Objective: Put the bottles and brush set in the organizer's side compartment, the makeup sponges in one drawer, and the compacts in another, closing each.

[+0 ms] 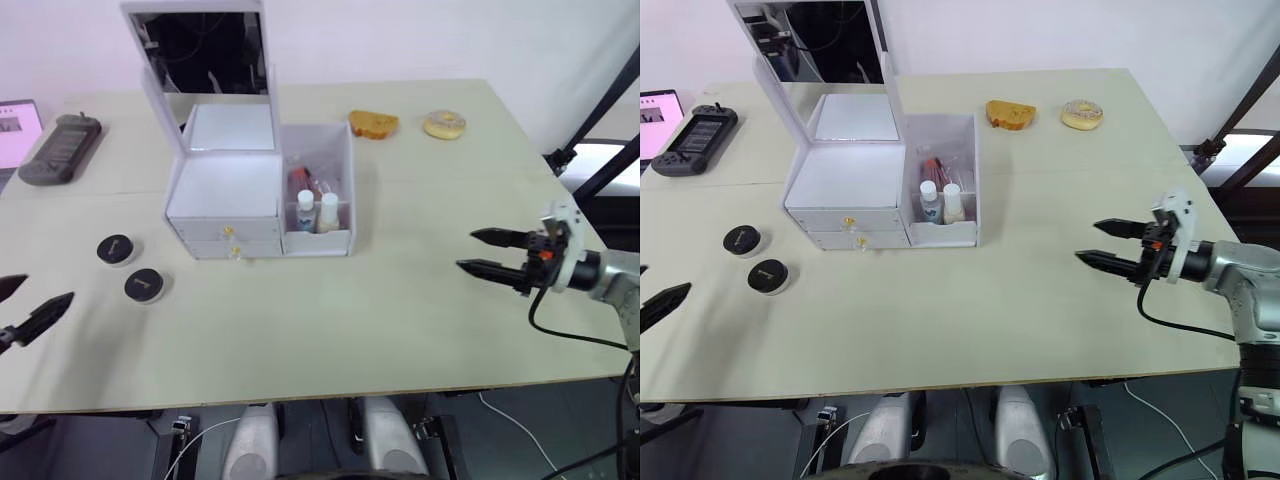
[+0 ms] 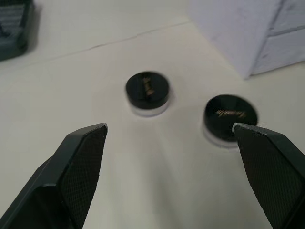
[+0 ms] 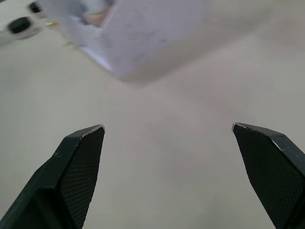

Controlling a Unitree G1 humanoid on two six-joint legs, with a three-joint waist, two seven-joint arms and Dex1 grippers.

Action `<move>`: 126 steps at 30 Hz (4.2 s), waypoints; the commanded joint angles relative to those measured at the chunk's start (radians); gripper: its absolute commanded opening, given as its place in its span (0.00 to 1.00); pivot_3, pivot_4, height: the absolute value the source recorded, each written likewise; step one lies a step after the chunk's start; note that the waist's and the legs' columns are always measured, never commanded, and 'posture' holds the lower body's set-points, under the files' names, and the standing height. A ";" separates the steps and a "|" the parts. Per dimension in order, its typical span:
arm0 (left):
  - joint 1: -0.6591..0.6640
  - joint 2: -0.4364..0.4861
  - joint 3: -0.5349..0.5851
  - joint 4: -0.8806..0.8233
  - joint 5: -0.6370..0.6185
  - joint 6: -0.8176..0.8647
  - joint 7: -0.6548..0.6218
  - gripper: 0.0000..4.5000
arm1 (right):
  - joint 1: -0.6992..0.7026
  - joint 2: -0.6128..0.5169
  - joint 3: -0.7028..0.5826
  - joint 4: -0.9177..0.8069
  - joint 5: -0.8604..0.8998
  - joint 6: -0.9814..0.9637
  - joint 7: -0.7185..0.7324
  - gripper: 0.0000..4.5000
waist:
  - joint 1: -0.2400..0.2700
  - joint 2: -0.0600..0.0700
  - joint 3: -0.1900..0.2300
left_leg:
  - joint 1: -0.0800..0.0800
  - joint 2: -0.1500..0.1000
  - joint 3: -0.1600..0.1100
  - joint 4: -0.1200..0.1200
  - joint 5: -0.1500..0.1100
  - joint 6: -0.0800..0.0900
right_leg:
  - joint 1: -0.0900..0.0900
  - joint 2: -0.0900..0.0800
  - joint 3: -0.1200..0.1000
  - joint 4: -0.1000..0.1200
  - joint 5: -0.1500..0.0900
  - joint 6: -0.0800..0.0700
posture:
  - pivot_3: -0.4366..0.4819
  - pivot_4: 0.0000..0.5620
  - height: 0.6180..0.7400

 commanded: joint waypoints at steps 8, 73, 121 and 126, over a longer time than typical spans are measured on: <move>-0.055 -0.352 -0.432 -0.501 0.098 0.071 0.405 0.99 | -0.144 0.022 0.072 -0.451 0.146 0.222 -0.113 1.00 | 0.002 0.000 -0.001 | 0.000 0.000 0.001 0.004 -0.001 0.001 | 0.002 0.001 0.001 0.001 0.000 0.004 | 0.48 0.27 1.00; 0.103 -0.674 -0.819 -0.611 0.389 -0.147 0.737 0.06 | -0.373 -0.012 0.232 -0.377 0.099 0.234 -0.068 1.00 | 0.005 -0.002 -0.003 | 0.000 -0.001 -0.002 0.006 -0.001 0.001 | 0.004 0.001 0.001 -0.002 0.000 0.007 | 0.48 0.27 1.00; 0.115 0.085 0.113 0.448 0.037 -0.362 -0.028 1.00 | -0.178 -0.020 -0.014 0.341 -0.119 -0.353 0.008 1.00 | -0.027 -0.004 -0.004 | 0.002 0.006 0.013 0.002 -0.007 0.001 | -0.004 0.000 0.002 0.000 0.000 0.006 | 0.48 0.27 1.00; 0.166 0.062 0.118 0.321 0.048 -0.337 -0.052 1.00 | -0.244 -0.024 0.051 0.165 0.006 -0.039 0.094 1.00 | -0.034 -0.003 -0.004 | 0.004 0.009 0.015 0.003 -0.007 0.001 | -0.005 0.001 0.002 0.001 0.002 0.004 | 0.48 0.27 1.00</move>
